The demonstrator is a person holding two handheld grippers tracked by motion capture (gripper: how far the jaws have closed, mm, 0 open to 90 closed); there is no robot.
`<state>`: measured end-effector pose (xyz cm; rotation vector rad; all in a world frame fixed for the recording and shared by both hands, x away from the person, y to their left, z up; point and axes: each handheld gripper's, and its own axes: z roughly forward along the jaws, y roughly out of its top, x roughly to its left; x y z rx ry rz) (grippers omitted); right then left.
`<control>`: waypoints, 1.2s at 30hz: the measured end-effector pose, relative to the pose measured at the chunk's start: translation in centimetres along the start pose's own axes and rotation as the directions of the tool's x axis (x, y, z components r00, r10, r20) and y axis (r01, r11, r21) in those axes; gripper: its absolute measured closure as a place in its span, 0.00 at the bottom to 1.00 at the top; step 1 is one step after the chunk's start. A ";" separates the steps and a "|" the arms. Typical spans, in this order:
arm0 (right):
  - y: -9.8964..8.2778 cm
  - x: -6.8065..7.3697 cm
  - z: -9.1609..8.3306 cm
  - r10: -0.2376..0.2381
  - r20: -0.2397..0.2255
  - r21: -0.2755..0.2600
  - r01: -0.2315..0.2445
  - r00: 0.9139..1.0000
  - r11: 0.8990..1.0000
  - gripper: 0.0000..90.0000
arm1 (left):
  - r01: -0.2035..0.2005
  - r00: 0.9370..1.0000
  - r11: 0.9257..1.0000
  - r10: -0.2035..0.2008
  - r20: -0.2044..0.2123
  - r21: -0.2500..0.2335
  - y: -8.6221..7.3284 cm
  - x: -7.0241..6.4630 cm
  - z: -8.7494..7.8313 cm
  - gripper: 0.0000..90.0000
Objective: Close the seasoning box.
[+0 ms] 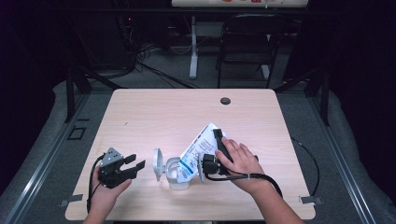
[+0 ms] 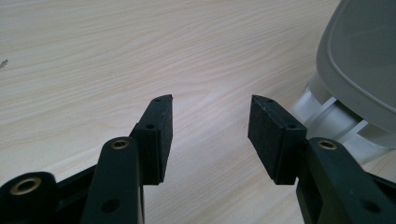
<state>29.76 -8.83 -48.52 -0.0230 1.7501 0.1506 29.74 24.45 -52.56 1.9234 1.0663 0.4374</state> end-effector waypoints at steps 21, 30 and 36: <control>0.3 -0.2 -0.3 -0.026 0.025 -0.017 0.026 0.999 1.000 0.63 | 0.000 1.000 1.000 0.000 0.000 0.000 0.0 0.0 0.0 0.56; 0.3 -0.3 -0.4 -0.028 0.031 -0.021 0.028 0.999 0.999 0.63 | 0.001 1.000 1.000 -0.001 0.000 0.001 0.0 0.0 0.0 0.56; 0.1 0.0 -0.3 -0.014 0.017 -0.019 0.014 1.000 1.000 0.63 | 0.001 1.000 1.000 -0.001 -0.001 0.001 0.0 0.0 0.0 0.56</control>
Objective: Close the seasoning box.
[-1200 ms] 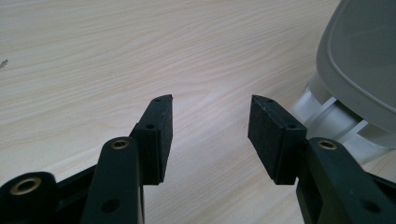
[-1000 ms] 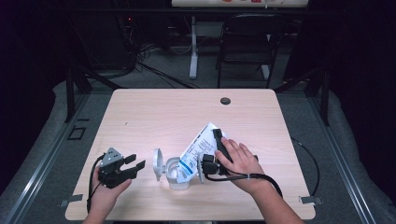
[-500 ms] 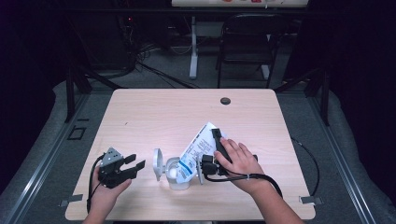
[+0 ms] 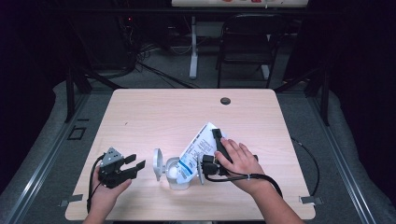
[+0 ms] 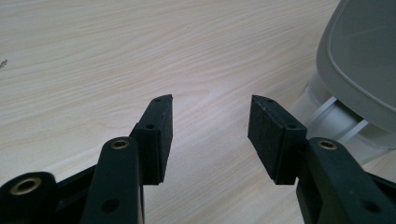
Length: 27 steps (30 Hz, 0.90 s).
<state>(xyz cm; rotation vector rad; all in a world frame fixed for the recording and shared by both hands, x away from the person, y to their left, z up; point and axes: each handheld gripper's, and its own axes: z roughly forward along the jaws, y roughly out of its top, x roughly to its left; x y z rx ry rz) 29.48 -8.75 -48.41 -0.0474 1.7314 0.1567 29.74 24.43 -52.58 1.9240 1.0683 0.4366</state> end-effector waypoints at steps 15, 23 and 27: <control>-0.9 0.8 0.1 0.099 -0.056 0.031 -0.098 0.993 0.995 0.63 | -0.001 1.000 1.000 0.001 0.000 0.003 0.0 0.0 0.0 0.56; -1.4 1.2 0.3 0.205 -0.113 0.050 -0.200 0.972 0.979 0.63 | 0.000 1.000 1.000 0.000 0.000 0.009 0.0 0.0 0.0 0.56; -1.6 1.4 0.4 0.244 -0.142 0.069 -0.237 0.959 0.969 0.63 | -0.001 1.000 1.000 0.001 0.000 0.009 0.0 0.0 0.0 0.56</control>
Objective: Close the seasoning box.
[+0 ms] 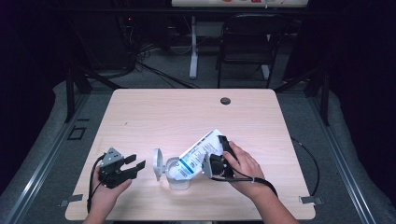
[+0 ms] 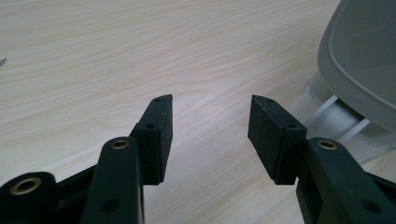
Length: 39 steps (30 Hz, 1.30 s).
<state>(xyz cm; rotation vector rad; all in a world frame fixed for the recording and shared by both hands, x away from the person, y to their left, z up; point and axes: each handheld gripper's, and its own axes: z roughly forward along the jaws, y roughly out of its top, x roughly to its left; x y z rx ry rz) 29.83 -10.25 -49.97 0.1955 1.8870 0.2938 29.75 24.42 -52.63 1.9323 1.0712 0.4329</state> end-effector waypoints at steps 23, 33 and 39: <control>-0.9 1.0 0.2 0.280 -0.199 0.076 -0.270 0.939 0.960 0.64 | -0.001 1.000 1.000 0.001 0.000 -0.002 0.0 -0.1 0.0 0.56; -1.4 1.9 0.4 0.397 -0.256 0.094 -0.386 0.881 0.918 0.64 | 0.005 1.000 1.000 -0.005 0.005 -0.003 -0.1 -0.1 0.0 0.56; -1.4 2.4 0.3 0.440 -0.266 0.102 -0.429 0.858 0.898 0.65 | 0.006 1.000 1.000 -0.006 0.003 -0.010 0.0 -0.1 0.0 0.56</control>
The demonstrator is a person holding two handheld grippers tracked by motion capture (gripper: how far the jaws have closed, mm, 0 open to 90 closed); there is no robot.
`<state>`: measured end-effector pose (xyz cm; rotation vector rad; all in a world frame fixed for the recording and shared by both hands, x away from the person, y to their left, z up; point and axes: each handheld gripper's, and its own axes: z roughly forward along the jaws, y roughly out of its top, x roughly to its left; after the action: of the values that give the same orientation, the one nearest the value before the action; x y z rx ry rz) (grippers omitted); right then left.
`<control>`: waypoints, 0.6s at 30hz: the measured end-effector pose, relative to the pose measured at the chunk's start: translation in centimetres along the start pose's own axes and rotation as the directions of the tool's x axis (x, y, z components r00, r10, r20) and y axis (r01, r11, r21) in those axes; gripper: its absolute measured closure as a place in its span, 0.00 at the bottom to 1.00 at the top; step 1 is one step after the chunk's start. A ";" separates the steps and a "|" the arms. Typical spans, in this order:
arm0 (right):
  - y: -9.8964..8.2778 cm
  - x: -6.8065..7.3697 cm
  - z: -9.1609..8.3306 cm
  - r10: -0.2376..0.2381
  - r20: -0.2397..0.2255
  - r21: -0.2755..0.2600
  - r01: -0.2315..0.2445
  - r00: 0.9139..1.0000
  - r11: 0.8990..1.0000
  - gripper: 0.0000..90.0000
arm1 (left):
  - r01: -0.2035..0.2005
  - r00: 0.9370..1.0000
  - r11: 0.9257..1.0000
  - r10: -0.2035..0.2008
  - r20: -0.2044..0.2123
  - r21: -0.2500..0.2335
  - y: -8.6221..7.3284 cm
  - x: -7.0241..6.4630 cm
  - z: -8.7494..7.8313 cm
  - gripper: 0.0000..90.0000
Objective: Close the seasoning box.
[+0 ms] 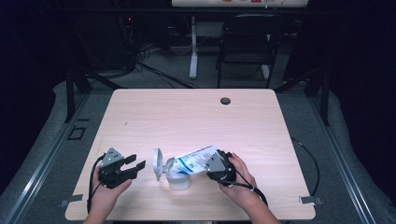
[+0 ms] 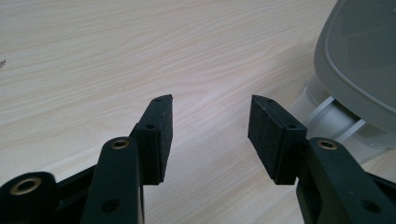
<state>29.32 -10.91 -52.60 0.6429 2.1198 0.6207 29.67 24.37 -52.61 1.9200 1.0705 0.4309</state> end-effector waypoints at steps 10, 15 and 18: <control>-0.2 0.6 0.1 0.092 -0.052 -0.016 -0.093 0.994 0.996 0.65 | -0.002 1.000 1.000 0.002 -0.002 0.012 -0.1 -0.2 0.1 0.56; -0.6 0.7 -0.1 0.147 -0.077 -0.017 -0.149 0.986 0.989 0.65 | -0.008 1.000 1.000 0.008 -0.001 -0.001 -0.1 -0.4 0.2 0.56; -0.8 0.8 -0.1 0.173 -0.096 -0.012 -0.175 0.980 0.984 0.65 | -0.008 1.000 1.000 0.008 -0.003 0.002 -0.1 -0.3 0.1 0.56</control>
<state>28.69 -11.06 -53.50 0.8086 2.1561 0.7815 29.58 24.10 -52.70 1.9266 1.0654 0.4375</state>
